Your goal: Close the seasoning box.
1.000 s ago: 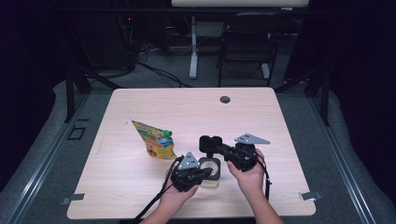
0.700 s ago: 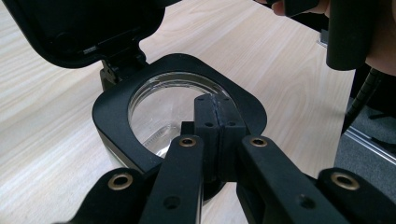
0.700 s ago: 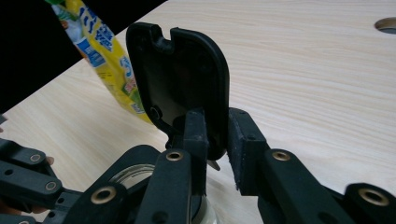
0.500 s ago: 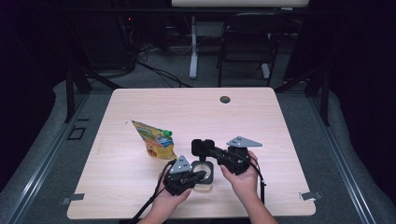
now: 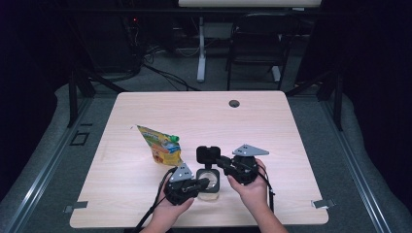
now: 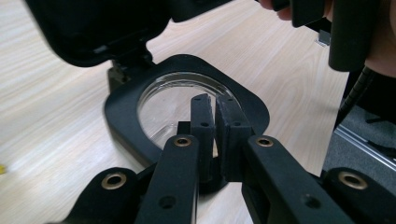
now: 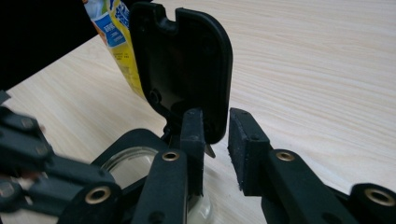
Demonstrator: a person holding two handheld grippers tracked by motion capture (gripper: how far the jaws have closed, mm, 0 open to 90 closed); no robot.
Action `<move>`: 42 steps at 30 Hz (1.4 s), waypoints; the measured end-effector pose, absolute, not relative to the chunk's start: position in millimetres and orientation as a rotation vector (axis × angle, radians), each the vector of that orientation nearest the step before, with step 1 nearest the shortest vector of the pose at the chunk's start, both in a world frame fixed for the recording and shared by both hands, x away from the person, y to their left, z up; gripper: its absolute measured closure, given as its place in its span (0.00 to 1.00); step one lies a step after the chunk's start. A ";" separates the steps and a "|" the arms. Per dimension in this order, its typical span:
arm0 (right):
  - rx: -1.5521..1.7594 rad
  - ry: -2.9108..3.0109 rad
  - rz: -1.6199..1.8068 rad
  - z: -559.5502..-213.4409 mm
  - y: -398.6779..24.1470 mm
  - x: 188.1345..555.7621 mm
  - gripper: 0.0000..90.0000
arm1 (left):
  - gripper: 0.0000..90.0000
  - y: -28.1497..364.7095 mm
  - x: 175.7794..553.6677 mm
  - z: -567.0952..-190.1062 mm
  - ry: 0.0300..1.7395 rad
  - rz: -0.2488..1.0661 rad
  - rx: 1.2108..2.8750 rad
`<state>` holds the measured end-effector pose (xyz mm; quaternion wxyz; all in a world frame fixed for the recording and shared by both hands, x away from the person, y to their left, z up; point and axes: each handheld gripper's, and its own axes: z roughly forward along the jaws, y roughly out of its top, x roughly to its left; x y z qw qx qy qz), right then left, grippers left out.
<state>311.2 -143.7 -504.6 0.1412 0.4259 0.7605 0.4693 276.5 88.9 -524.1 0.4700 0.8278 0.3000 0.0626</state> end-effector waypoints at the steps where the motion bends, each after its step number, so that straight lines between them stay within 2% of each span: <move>1: 1.230 2.196 1.355 -504.6 -143.7 311.2 0.84 | 0.95 88.9 276.5 -524.1 0.735 0.154 2.029; 8: 1.169 2.207 1.322 -486.1 -159.3 296.8 0.79 | 0.92 141.2 270.7 -502.8 0.783 0.210 1.974; 19: 1.044 2.228 1.230 -458.5 -151.1 280.9 0.71 | 0.85 212.4 273.5 -514.6 0.939 0.211 1.902; 31: 1.036 2.230 1.157 -457.1 -137.0 281.2 0.72 | 0.84 248.1 281.2 -522.1 1.010 0.227 1.873; 42: 1.028 2.230 1.165 -452.1 -123.5 289.0 0.76 | 0.82 258.4 279.7 -520.1 1.051 0.236 1.835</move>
